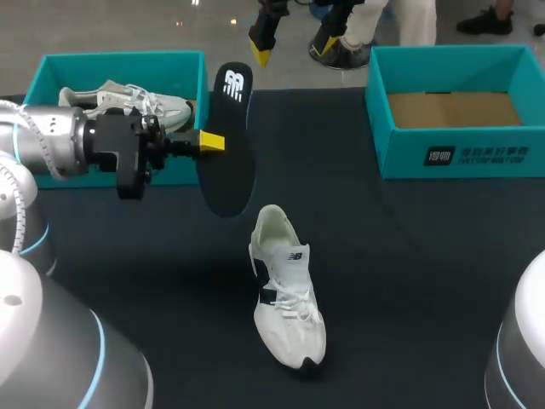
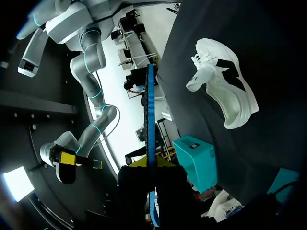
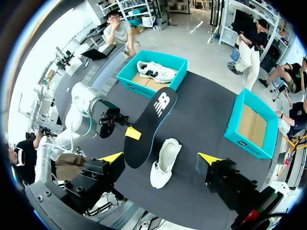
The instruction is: Take the shoe out of the shoebox, open the shoe tongue, remove and reinsert the insole, then place the shoe into the shoebox
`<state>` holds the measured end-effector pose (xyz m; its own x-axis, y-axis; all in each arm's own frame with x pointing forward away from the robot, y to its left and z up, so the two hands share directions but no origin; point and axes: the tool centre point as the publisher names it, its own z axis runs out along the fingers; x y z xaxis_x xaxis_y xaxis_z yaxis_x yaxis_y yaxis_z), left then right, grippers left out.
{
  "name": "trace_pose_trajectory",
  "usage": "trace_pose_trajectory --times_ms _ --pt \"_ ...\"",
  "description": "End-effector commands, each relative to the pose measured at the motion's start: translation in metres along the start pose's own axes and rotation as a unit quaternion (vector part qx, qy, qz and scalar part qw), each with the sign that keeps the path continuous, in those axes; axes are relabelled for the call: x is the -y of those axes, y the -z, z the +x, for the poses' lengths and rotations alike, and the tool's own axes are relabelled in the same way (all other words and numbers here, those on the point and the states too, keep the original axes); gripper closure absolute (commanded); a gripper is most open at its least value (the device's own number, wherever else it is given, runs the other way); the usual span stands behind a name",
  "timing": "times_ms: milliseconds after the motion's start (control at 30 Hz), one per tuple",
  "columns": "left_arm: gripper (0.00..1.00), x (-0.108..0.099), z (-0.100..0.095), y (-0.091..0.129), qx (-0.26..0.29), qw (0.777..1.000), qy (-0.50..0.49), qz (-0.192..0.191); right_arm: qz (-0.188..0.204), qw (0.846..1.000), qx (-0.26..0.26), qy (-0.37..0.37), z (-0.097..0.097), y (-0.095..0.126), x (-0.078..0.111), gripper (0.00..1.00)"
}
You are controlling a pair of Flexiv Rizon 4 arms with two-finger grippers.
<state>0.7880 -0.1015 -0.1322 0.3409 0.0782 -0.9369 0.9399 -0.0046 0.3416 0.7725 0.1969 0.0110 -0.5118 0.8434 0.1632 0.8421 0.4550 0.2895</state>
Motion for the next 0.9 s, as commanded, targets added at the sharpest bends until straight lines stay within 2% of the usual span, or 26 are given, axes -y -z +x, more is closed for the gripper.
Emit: trace_pose_trajectory --times_ms 33,133,333,433,567,767,900 --pt "1.00 0.000 0.000 -0.001 0.000 1.000 -0.001 0.000 -0.009 1.000 -0.017 0.000 -0.002 0.001 -0.001 0.00" --pt "1.00 0.000 0.000 -0.001 0.000 1.000 -0.001 0.000 -0.065 0.993 -0.096 -0.019 -0.006 0.007 0.003 0.00" --pt "1.00 0.000 0.000 -0.001 0.000 1.000 -0.001 0.000 -0.121 0.970 -0.204 -0.049 0.000 0.010 0.016 0.00" --pt "1.00 0.000 0.000 -0.001 0.000 1.000 -0.001 0.000 -0.123 0.962 -0.238 -0.055 0.008 0.013 0.019 0.00" --pt "1.00 0.000 0.000 -0.001 0.000 1.000 -0.001 0.000 -0.108 0.956 -0.264 -0.065 0.014 0.020 0.021 0.00" --pt "1.00 0.000 0.000 -0.001 0.000 1.000 -0.001 0.000 -0.074 0.947 -0.297 -0.097 0.015 0.027 0.024 0.00" --pt "1.00 0.000 0.000 -0.001 0.000 1.000 -0.001 0.000 -0.071 0.946 -0.296 -0.112 0.011 0.025 0.031 0.00"
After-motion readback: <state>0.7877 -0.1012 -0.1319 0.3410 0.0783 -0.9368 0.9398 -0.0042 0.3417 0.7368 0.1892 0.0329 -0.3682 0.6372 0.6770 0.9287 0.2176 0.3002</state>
